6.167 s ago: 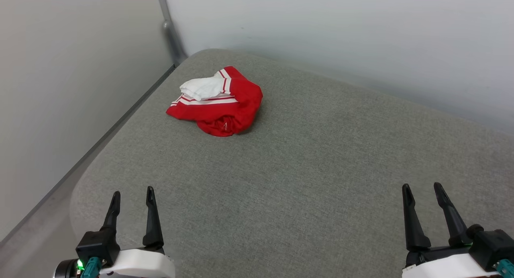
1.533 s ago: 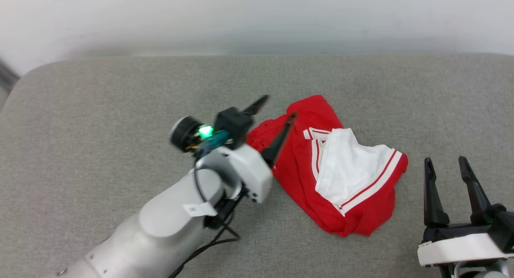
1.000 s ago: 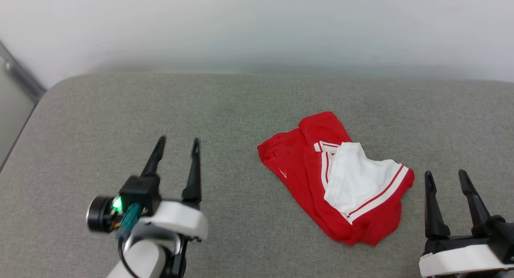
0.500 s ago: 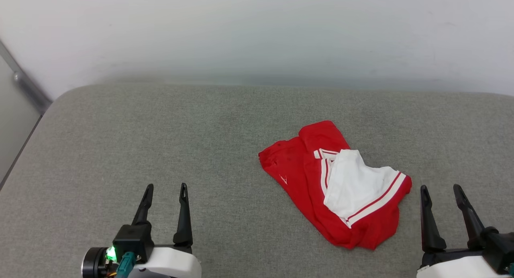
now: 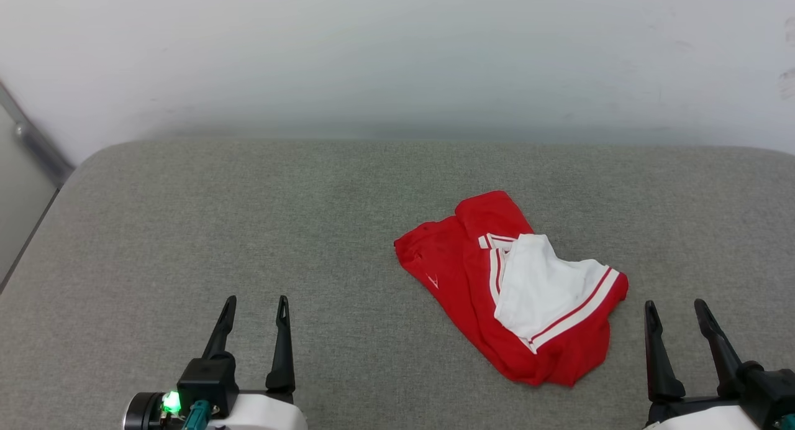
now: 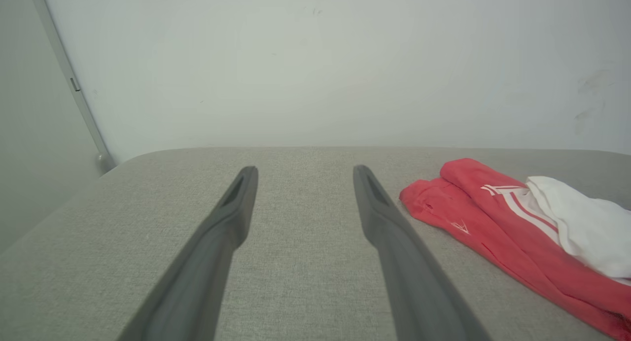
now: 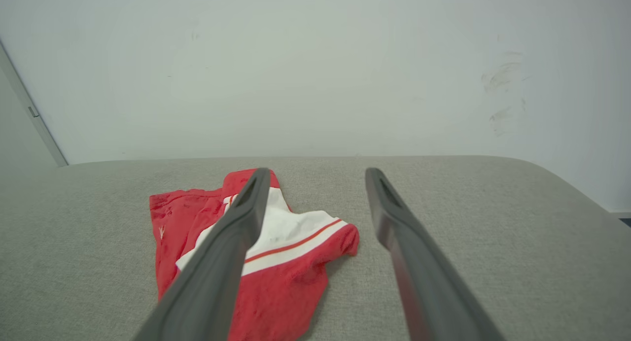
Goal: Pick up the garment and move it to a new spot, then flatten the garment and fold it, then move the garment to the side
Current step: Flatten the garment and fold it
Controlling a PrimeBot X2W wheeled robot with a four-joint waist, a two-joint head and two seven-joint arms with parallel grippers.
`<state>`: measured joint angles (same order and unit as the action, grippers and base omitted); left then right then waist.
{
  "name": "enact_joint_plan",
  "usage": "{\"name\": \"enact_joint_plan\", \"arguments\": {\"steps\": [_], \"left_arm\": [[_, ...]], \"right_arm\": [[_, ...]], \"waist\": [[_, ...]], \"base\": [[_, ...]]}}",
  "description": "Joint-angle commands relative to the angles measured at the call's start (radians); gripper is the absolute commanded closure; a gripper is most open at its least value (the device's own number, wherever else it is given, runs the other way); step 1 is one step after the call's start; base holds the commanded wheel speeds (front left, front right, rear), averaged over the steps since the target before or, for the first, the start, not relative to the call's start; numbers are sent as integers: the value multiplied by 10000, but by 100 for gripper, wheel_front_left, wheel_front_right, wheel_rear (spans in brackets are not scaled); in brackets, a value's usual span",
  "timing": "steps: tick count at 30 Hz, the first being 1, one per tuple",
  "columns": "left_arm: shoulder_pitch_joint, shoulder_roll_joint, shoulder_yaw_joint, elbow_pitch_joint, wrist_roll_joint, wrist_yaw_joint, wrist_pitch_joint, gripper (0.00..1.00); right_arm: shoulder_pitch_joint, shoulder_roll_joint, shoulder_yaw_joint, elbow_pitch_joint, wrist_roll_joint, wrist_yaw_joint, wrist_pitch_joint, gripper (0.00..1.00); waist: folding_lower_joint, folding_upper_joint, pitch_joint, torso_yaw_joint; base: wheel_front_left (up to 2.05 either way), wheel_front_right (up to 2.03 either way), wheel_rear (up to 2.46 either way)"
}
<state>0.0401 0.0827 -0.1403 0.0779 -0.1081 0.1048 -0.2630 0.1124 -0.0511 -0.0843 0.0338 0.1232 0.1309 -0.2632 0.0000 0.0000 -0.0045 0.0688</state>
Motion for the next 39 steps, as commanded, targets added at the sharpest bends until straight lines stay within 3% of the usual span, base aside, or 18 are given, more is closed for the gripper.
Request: {"name": "enact_joint_plan", "arguments": {"steps": [1,9,18,26,31,39], "left_arm": [[140,-27,64,22,44,-51,-26,0],[193,-171,314,97,248,-245,-26,0],[10,-269,427,136,300,-396,-26,0],[-178,-305,418,172,286,-518,-26,0],[-364,-322,342,139,182,-551,-26,0],[-918,-329,-10,-27,-213,-374,-26,0]], "right_arm": [[120,17,12,14,16,-3,-24,0],[-176,17,-84,-169,-16,-3,-24,0],[-2029,-37,-243,-1117,-1009,-3,-22,0],[-4710,-2397,1336,650,-886,-3,313,0],[-6323,-4198,3490,1381,763,-6,2853,0],[-8535,-7091,7600,1015,4809,-8,8757,0]], "waist": [[0,0,1,-7],[0,0,17,-3],[0,0,185,48],[0,0,512,137],[0,0,877,309],[0,0,1895,679]], "base": [[0,0,0],[0,0,0],[0,0,0],[0,0,0],[0,0,0],[0,0,0]]}}
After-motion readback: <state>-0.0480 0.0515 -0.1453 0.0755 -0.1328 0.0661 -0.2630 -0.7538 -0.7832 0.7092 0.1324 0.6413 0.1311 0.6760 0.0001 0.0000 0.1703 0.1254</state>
